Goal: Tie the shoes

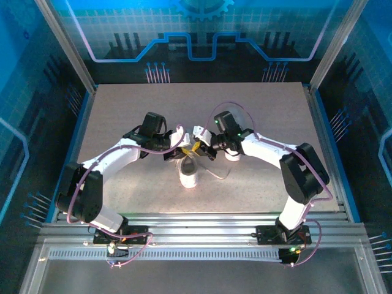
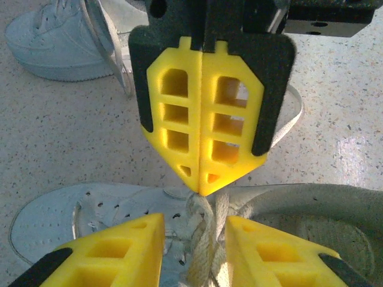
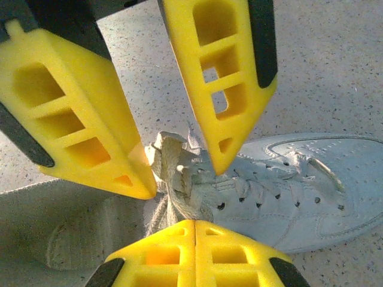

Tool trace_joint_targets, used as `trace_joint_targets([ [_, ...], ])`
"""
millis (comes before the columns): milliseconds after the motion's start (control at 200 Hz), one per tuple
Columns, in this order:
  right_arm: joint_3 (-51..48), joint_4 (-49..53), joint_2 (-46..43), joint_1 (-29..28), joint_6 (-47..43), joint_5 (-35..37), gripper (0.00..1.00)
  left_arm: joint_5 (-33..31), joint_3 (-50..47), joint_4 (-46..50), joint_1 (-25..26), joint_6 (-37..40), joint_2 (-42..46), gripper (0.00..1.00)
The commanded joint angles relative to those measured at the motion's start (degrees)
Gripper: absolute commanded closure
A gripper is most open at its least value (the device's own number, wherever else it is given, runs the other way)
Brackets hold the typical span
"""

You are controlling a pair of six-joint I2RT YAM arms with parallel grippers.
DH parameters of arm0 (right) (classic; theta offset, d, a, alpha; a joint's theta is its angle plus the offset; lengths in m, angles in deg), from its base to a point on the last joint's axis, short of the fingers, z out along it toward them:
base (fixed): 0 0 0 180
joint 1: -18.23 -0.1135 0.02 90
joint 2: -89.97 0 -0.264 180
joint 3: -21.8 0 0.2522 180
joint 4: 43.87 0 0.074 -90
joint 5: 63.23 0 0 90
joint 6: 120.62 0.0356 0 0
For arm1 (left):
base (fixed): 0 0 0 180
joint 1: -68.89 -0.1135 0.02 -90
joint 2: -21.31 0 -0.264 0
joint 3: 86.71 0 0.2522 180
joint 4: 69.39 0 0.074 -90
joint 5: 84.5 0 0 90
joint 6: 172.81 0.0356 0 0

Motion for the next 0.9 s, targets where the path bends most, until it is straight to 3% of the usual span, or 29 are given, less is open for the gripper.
trace_joint_targets([
  [0, -1.2, -3.9, -2.3, 0.5, 2.2, 0.2, 1.00, 1.3, -0.4, -0.7, -0.1, -0.1, 1.3, 0.67],
  [310, -2.6, -6.3, -3.4, 1.0, 3.8, 0.8, 1.00, -0.2, -0.1, 1.0, 0.0, 1.9, 1.5, 0.51],
  [450, -3.3, -6.7, -3.5, 1.3, 4.0, 0.7, 1.00, -1.2, 1.0, 3.5, 0.5, 4.0, 1.0, 0.49],
  [635, -3.7, -6.9, -3.6, 1.6, 4.1, 0.4, 1.00, -3.1, 2.3, 6.5, 1.7, 7.1, 0.0, 0.49],
  [895, -3.8, -6.5, -3.6, 1.6, 3.7, -0.2, 1.00, -6.6, 2.8, 6.5, 3.7, 8.9, -1.1, 0.59],
])
